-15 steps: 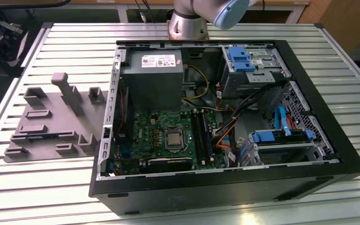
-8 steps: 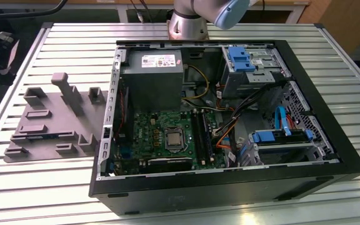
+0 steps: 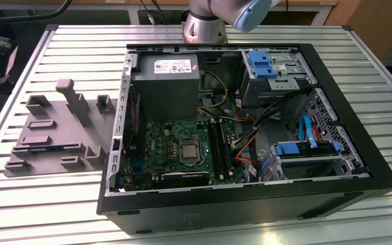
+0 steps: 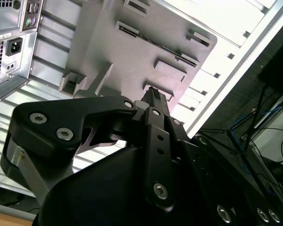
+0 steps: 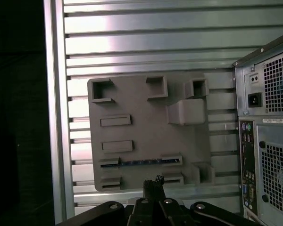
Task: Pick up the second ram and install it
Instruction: 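Pick up the second ram and move it above second insertion slot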
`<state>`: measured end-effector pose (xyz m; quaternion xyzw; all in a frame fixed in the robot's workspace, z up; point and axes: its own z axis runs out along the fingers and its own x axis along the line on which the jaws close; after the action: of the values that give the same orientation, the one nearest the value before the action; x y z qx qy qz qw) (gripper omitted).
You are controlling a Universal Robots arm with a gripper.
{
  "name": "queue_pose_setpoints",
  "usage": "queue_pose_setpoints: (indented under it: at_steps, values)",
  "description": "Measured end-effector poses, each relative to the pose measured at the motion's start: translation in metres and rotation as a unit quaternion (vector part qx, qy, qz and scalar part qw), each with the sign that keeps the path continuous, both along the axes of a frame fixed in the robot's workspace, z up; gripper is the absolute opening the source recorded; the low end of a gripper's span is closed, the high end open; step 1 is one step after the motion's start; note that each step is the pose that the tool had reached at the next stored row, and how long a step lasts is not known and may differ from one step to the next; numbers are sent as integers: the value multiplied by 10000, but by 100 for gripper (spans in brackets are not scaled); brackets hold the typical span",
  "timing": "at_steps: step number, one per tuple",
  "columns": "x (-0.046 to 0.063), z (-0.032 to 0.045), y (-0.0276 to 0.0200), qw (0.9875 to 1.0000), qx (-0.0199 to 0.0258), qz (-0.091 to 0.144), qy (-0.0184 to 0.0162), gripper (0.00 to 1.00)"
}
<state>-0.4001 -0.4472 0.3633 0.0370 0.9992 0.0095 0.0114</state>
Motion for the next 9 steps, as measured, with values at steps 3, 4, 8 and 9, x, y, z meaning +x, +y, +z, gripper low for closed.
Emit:
queue_pose_setpoints:
  at_steps: [3,4,8,9]
  values:
    - [0,0,0,10000,0,1,0,11]
    - [0,0,0,10000,0,2,0,11]
    - [0,0,0,10000,0,7,0,11]
    - [0,0,0,10000,0,16,0,11]
